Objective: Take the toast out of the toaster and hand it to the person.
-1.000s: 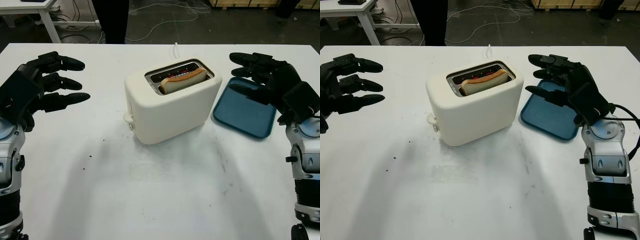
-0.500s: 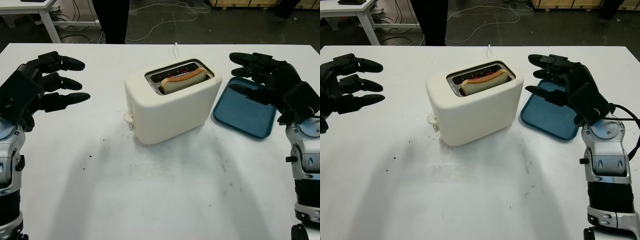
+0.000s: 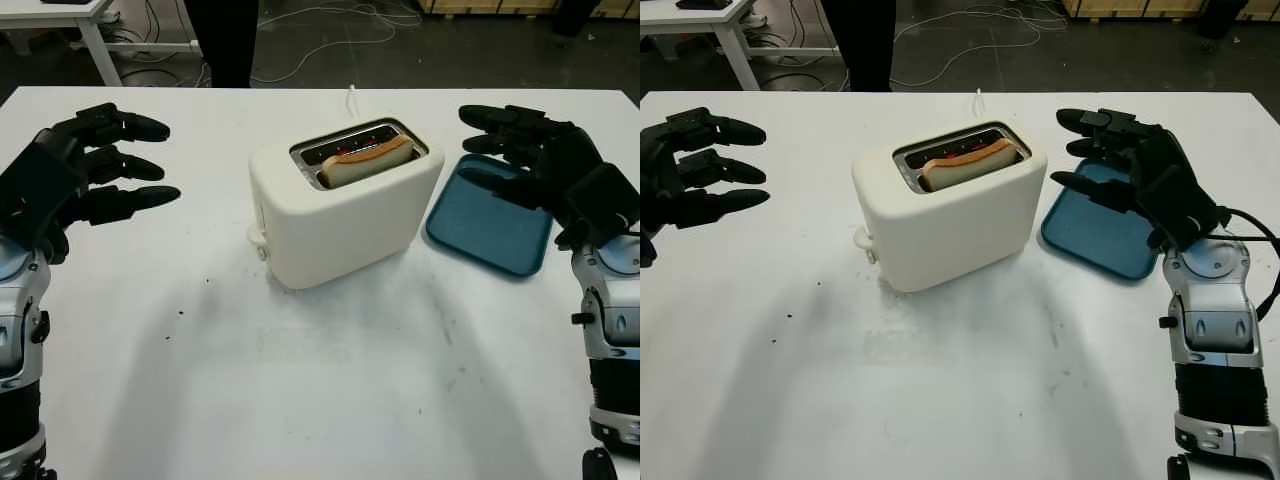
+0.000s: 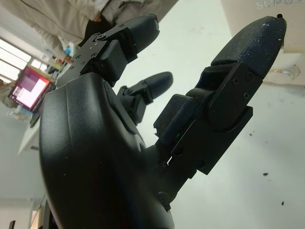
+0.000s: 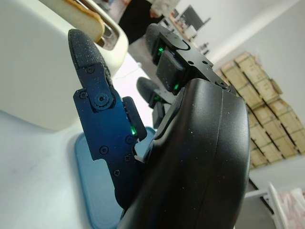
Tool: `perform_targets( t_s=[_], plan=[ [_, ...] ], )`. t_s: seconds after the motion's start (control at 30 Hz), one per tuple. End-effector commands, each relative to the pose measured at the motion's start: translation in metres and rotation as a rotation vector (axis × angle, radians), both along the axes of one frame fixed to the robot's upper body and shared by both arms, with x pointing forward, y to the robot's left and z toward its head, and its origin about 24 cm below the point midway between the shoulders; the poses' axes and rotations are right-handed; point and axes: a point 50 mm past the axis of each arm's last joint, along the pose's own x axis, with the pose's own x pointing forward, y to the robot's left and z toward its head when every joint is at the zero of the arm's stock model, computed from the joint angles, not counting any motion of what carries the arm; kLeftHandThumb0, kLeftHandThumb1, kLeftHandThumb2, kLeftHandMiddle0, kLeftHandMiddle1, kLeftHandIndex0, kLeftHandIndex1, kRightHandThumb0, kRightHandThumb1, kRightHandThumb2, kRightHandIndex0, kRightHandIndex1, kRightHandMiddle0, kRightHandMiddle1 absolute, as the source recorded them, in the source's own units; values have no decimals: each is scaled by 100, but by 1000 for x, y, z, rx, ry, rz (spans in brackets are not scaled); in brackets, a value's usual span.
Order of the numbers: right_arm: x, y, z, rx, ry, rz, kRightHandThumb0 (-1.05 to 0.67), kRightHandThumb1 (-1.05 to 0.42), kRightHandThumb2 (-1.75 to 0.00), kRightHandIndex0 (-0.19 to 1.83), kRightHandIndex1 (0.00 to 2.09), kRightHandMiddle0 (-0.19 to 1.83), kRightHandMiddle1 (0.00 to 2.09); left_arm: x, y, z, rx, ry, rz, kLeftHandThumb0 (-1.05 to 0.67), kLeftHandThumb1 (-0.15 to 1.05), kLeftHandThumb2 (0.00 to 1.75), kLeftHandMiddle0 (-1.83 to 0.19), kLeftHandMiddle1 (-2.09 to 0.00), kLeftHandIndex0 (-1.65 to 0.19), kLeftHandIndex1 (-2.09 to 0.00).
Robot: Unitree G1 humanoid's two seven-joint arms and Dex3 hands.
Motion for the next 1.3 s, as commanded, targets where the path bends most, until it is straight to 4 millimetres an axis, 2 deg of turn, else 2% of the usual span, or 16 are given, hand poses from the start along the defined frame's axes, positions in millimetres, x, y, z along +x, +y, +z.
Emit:
perform_targets(
  t_s=[0.0, 1.27],
  plan=[
    [-1, 0, 1, 12, -5, 8, -56, -78, 0, 26, 84, 66, 1, 0, 0, -1, 2, -1, 1, -98, 59, 0, -50, -102, -48, -85],
    [0, 1, 2, 11, -1, 9, -56, -77, 0, 26, 83, 67, 1, 0, -1, -2, 2, 0, -1, -98, 59, 0, -49, -102, -47, -86]
  ],
)
